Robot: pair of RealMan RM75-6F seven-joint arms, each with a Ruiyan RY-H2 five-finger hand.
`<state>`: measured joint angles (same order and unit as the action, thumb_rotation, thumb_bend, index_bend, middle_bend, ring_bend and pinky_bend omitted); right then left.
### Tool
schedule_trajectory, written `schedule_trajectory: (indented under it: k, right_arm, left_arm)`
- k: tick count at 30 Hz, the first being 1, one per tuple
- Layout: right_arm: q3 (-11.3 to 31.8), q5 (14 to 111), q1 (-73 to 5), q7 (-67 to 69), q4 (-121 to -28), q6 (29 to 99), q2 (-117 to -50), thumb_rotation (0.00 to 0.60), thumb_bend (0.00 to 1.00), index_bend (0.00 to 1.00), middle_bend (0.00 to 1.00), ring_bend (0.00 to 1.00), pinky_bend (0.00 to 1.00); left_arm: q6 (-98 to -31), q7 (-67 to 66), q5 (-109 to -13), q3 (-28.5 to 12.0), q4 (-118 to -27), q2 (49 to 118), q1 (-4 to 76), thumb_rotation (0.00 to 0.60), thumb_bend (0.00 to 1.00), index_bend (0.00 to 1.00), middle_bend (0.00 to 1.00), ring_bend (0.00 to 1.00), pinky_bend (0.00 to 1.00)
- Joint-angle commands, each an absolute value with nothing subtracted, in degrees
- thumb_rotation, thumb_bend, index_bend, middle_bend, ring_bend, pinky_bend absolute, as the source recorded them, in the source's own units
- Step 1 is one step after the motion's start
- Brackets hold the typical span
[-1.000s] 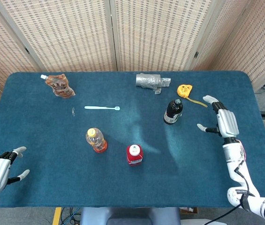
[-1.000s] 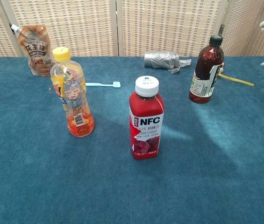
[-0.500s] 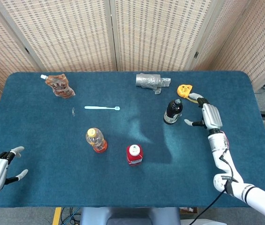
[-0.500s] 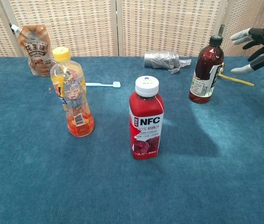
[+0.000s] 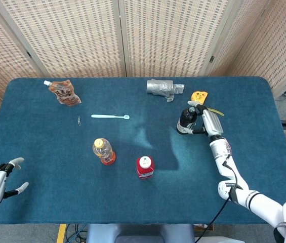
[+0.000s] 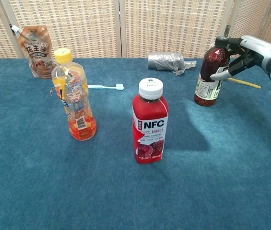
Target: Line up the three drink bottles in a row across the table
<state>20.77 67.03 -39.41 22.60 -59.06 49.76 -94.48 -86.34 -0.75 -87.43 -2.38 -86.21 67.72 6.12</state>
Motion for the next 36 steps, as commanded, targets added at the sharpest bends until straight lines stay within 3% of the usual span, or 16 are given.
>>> schedule_trajectory:
  k: [1,12,16,20,24,31,36]
  right_arm:
    - [20.7,67.0,-39.8,22.5,-58.6,49.6,-95.0,0.6,0.12,0.19,0.17,0.15,0.31]
    - [20.9,65.6,-41.1,22.9,-55.5,47.9,-97.3,0.6,0.12,0.19,0.22,0.18,0.33]
    - [21.1,65.2,-41.6,22.1,-53.4,48.7,-98.8,0.6,0.13,0.21,0.33,0.29,0.46]
    - [21.2,65.0,-42.1,21.9,-51.2,48.5,-99.9,0.6,0.15,0.35,0.47,0.43,0.61]
    - [20.9,66.2,-42.0,22.6,-50.6,49.8,-100.2,0.6,0.16,0.41,0.52,0.49,0.67]
    - [18.8,70.5,-39.6,23.0,-57.4,54.9,-97.1,0.6,0.17,0.47,0.57,0.54,0.72]
    - [16.5,73.2,-36.9,21.5,-67.8,57.8,-91.9,0.6,0.17,0.47,0.57,0.54,0.72]
  left_arm:
    - [-86.3,-0.6,-87.4,-2.4,-86.2,67.7,6.1,0.6,0.11,0.5,0.45,0.45,0.64]
    - [-86.4,-0.2,-87.2,-2.5,-86.4,67.4,6.0,0.6,0.11,0.5,0.45,0.45,0.64]
    - [-86.4,0.1,-87.0,-2.6,-86.6,67.2,6.0,0.6,0.11,0.5,0.45,0.45,0.64]
    - [-86.2,0.5,-87.0,-2.6,-86.7,67.1,6.0,0.6,0.11,0.5,0.45,0.45,0.64]
    - [-86.1,0.5,-86.8,-2.6,-86.6,67.1,6.0,0.6,0.11,0.5,0.45,0.45,0.64]
    - [-86.1,0.1,-87.0,-2.5,-86.6,67.3,6.1,0.6,0.11,0.5,0.45,0.45,0.64]
    - [-85.8,-0.4,-86.9,-2.5,-86.4,67.6,6.2,0.6,0.11,0.5,0.45,0.45,0.64]
